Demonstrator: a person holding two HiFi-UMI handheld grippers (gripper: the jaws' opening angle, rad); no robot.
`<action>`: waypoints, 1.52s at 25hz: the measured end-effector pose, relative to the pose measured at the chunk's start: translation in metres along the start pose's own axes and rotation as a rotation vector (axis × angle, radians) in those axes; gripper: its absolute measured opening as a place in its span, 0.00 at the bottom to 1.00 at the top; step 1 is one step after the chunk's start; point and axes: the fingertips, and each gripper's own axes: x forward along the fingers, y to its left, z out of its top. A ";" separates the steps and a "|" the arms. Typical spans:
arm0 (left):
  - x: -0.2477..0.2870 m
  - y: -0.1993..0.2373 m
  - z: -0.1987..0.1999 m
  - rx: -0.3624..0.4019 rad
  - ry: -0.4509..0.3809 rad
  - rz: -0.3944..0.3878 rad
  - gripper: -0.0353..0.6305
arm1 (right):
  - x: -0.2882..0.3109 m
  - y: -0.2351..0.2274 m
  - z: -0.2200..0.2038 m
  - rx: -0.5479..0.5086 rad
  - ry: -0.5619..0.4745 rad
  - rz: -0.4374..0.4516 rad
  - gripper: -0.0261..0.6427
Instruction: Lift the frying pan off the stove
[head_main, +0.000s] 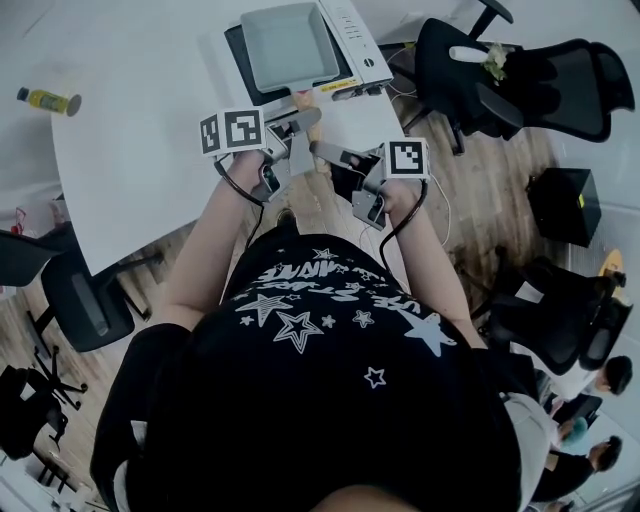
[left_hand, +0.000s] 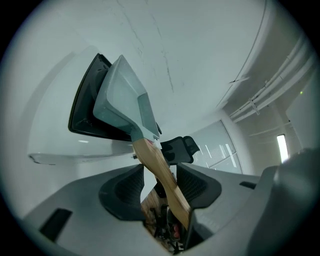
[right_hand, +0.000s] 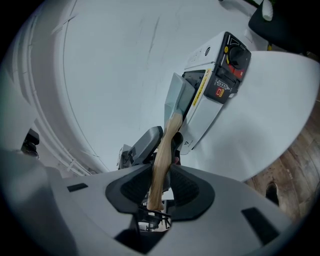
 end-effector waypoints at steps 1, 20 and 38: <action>0.001 0.000 0.001 -0.015 0.003 -0.009 0.33 | 0.000 0.001 0.000 0.011 -0.003 0.005 0.21; 0.011 -0.004 0.003 -0.169 -0.049 -0.188 0.29 | -0.001 0.007 0.001 -0.005 0.008 0.041 0.19; 0.000 -0.033 0.010 -0.102 -0.118 -0.237 0.29 | -0.008 0.033 0.002 -0.071 -0.008 0.112 0.20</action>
